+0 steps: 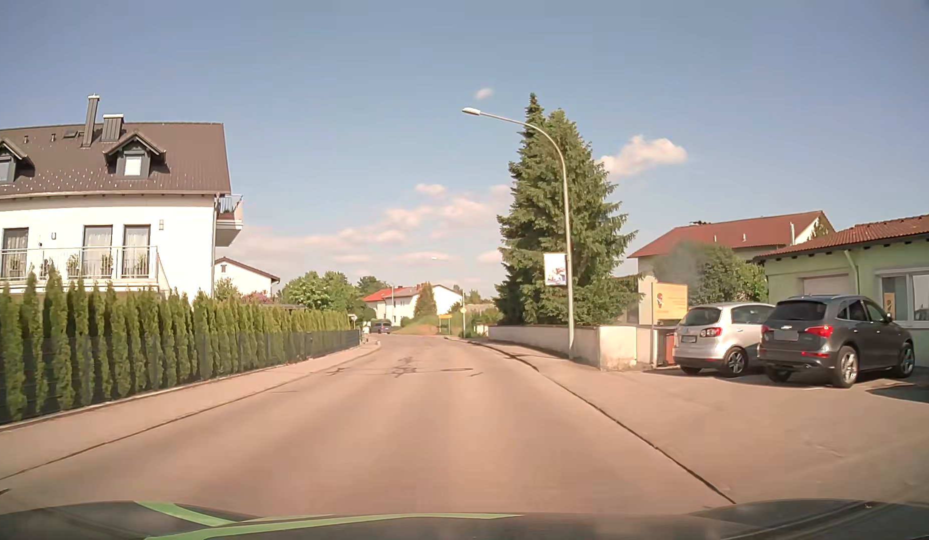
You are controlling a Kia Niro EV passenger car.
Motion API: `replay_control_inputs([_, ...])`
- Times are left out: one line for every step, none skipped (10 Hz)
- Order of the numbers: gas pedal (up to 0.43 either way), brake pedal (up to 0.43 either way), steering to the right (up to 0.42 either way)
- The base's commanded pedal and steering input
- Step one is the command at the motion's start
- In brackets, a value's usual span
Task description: Follow the waypoints while adhering to traffic rules and regulations
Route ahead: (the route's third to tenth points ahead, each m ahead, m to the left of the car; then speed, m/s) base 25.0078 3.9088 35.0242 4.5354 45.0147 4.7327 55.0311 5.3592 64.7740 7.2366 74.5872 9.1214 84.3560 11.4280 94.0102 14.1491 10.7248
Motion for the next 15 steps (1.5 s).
replay_control_inputs([0.039, 0.0, -0.001])
replay_control_inputs([0.039, 0.0, -0.001])
replay_control_inputs([0.039, 0.0, -0.001])
replay_control_inputs([0.028, 0.0, -0.001])
replay_control_inputs([0.0, 0.0, -0.001])
replay_control_inputs([0.0, 0.0, -0.002])
replay_control_inputs([0.0, 0.0, -0.003])
replay_control_inputs([0.0, 0.0, -0.004])
replay_control_inputs([0.0, 0.0, -0.005])
replay_control_inputs([0.0, 0.0, -0.007])
replay_control_inputs([0.0, 0.0, -0.007])
replay_control_inputs([0.0, 0.0, -0.008])
replay_control_inputs([0.0, 0.0, -0.008])
replay_control_inputs([0.0, 0.0, -0.01])
replay_control_inputs([0.0, 0.0, -0.011])
